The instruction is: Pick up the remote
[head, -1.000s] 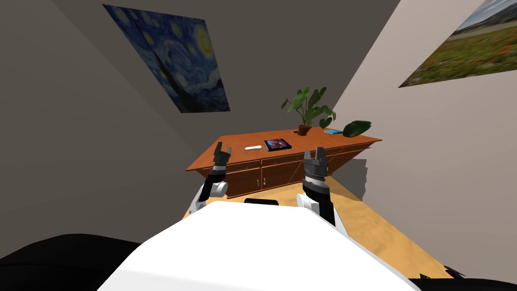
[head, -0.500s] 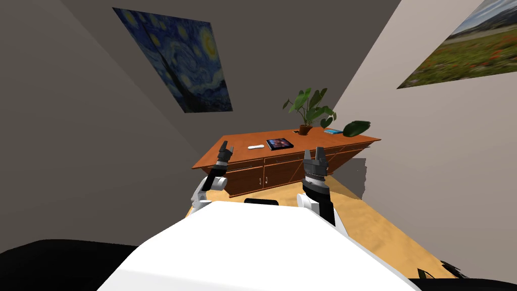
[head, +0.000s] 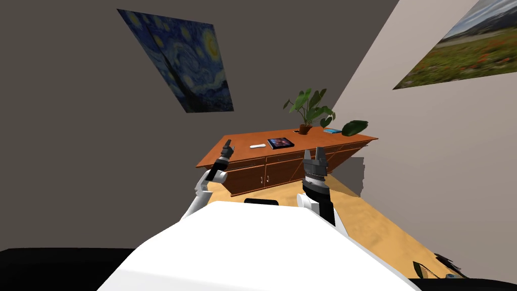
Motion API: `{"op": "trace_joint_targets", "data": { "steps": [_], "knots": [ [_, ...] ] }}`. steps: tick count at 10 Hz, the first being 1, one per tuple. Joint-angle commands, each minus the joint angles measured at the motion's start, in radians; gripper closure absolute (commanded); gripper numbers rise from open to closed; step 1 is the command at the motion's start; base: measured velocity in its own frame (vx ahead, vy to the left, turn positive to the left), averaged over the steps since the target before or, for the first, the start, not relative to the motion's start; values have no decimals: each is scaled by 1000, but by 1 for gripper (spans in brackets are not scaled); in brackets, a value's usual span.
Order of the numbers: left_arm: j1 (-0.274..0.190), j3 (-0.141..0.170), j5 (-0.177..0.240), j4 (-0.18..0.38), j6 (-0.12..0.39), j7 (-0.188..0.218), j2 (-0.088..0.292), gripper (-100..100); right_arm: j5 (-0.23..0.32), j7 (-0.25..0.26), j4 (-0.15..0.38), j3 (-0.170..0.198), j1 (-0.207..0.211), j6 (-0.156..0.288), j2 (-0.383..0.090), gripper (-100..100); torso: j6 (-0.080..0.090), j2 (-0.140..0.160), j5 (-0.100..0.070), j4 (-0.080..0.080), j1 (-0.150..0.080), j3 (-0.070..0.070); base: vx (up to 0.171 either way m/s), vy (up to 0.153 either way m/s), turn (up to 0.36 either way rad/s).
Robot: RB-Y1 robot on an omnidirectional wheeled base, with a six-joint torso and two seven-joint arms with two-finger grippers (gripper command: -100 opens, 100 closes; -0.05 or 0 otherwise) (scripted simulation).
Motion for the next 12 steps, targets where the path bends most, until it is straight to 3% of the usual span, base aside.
{"op": "trace_joint_targets", "data": {
  "steps": [1, 2, 3, 6, 8, 9, 12],
  "knots": [
    [-31, 5, 3, 20, 48, 3, 19, -100, 0, 0, 0, 0, 0, 0, 0, 0, 0, 0, 0, 0, 0, 0, -33, 40, -17],
    [-70, 12, 6, 66, 75, 6, 51, -100, 0, 0, 0, 0, 0, 0, 0, 0, 0, 0, 0, 0, -1, 0, -40, 48, -32],
    [-85, 12, 6, 68, 106, 6, 51, -100, 0, 0, 0, 0, 0, 0, 0, 0, 0, 0, 0, 0, 0, 0, -36, 43, -23],
    [-169, 25, 14, 148, 197, 15, 115, -100, 0, 0, 0, 0, 0, 0, 0, 0, 0, 0, 0, 0, -1, 0, -40, 39, -43],
    [-199, 25, 14, 173, 232, 15, 115, -100, 0, 0, 0, 0, 0, 0, 0, 0, 0, -1, 0, 0, -2, 0, -20, 23, -11],
    [-242, 32, 19, 223, 265, 20, 146, -100, 0, 0, 0, 0, 0, 0, 0, 0, 0, -2, -1, 0, -3, -1, -20, 19, -56],
    [-311, 39, 25, 281, 353, 26, 176, -100, 0, 0, 0, 0, 0, 0, 0, 0, 0, -1, 0, 0, -3, 0, -29, 22, -53]
  ]
}}
